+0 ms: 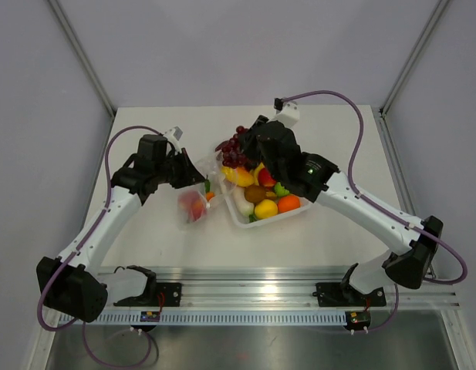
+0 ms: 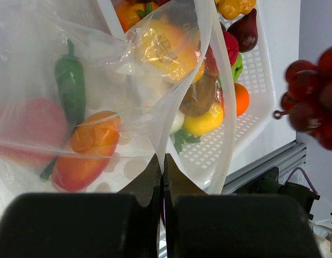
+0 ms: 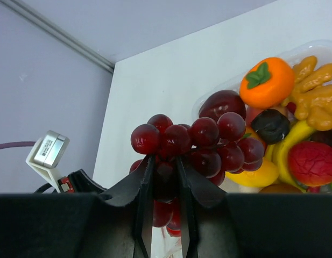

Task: Place the food in the zip-top bag and seal the zipper
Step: Pick up the fake fruit from the bin, then place the fake fruit in the zipper food storage bag, then pick up the fake fruit from the bin.

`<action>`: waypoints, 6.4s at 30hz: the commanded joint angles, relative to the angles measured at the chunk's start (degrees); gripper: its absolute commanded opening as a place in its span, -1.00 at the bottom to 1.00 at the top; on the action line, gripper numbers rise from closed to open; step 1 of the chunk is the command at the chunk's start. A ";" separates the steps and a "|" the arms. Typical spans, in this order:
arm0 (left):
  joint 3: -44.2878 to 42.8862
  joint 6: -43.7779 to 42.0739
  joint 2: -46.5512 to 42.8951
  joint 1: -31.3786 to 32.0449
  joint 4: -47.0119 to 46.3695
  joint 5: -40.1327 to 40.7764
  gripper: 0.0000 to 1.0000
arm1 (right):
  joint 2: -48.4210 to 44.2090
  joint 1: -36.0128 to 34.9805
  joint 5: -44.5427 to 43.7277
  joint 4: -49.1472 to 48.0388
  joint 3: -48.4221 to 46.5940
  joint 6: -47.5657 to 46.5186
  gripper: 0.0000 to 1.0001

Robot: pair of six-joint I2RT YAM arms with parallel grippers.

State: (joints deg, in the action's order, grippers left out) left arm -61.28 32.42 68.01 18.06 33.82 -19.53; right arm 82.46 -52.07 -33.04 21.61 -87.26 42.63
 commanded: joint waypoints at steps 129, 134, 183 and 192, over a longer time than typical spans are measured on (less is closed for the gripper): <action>-8.33 -2.45 -2.88 0.13 4.41 -1.04 -1.00 | 5.60 -2.15 22.40 4.59 15.02 -8.01 0.44; -8.51 -2.89 -3.06 0.13 5.02 -0.69 -1.00 | 7.89 -2.15 26.09 1.33 14.67 -7.65 -0.02; -10.36 -8.26 -4.90 0.13 14.34 15.92 -1.00 | 5.01 -1.98 16.53 3.18 6.57 -14.06 0.63; -8.86 -6.85 -5.43 0.13 12.76 15.49 -1.00 | -1.87 7.95 17.21 3.18 19.57 -10.20 0.85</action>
State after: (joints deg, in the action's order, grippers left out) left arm -68.69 24.67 64.07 18.06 49.60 -4.86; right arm 78.91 -47.11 -15.88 24.58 -71.75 31.29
